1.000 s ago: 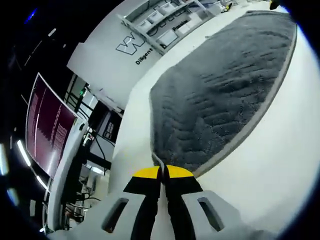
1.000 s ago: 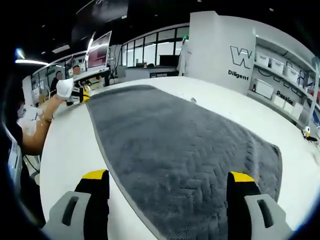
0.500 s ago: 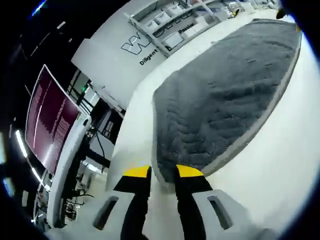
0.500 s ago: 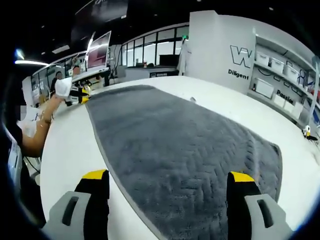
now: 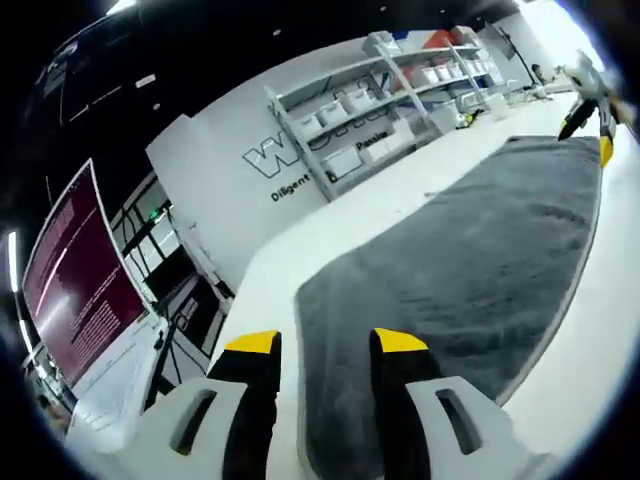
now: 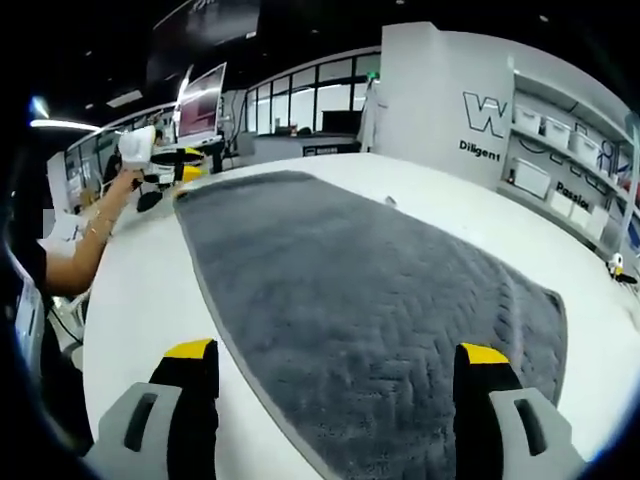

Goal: Open the folded towel by lifting each exposed corner and separating the folded layers until the towel lies flat within the target outline without major curled edges

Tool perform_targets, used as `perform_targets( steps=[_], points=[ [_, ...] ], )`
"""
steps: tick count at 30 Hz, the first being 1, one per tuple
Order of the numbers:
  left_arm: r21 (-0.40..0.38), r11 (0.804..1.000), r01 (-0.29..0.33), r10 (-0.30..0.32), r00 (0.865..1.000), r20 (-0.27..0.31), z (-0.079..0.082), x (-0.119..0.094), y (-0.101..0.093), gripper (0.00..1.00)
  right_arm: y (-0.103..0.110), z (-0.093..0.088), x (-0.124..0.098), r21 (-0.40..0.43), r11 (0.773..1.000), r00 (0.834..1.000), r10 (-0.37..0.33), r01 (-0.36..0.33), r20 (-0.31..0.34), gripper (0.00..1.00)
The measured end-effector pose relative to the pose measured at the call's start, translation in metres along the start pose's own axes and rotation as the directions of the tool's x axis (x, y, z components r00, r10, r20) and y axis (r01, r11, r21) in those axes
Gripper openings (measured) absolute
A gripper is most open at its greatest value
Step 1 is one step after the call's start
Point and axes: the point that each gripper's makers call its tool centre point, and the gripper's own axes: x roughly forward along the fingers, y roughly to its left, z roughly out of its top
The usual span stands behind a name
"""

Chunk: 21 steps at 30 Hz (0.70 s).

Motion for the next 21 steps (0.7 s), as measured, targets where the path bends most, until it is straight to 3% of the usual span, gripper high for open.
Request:
perform_targets(
  steps=[2, 9, 11, 14, 21],
  points=[
    [-0.021, 1.000, 0.013, -0.013, 1.000, 0.024, 0.009, 0.009, 0.002, 0.35, 0.005, 0.002, 0.000, -0.004, 1.000, 1.000, 0.015, -0.015, 0.006, 0.99],
    [-0.068, 0.995, 0.072, -0.073, 0.997, -0.011, 0.018, 0.050, 0.007, 0.35, 0.010, 0.002, -0.001, -0.016, 1.000, 1.000, 0.020, -0.020, 0.004, 0.99],
    [-0.081, 0.992, 0.093, -0.097, 0.994, -0.045, 0.012, 0.069, 0.008, 0.38, 0.012, 0.002, -0.001, -0.021, 0.999, 1.000, 0.024, -0.024, 0.004, 0.99],
    [-0.169, 0.980, 0.105, -0.120, 0.990, -0.078, 0.003, 0.090, 0.012, 0.44, 0.015, 0.004, -0.002, -0.030, 0.999, 1.000, 0.030, -0.030, 0.010, 0.99],
    [-0.237, 0.970, 0.051, -0.078, 0.991, -0.107, -0.015, 0.141, 0.035, 0.42, 0.018, 0.007, -0.002, -0.041, 0.999, 0.999, 0.036, -0.035, 0.020, 0.99]
  ],
)
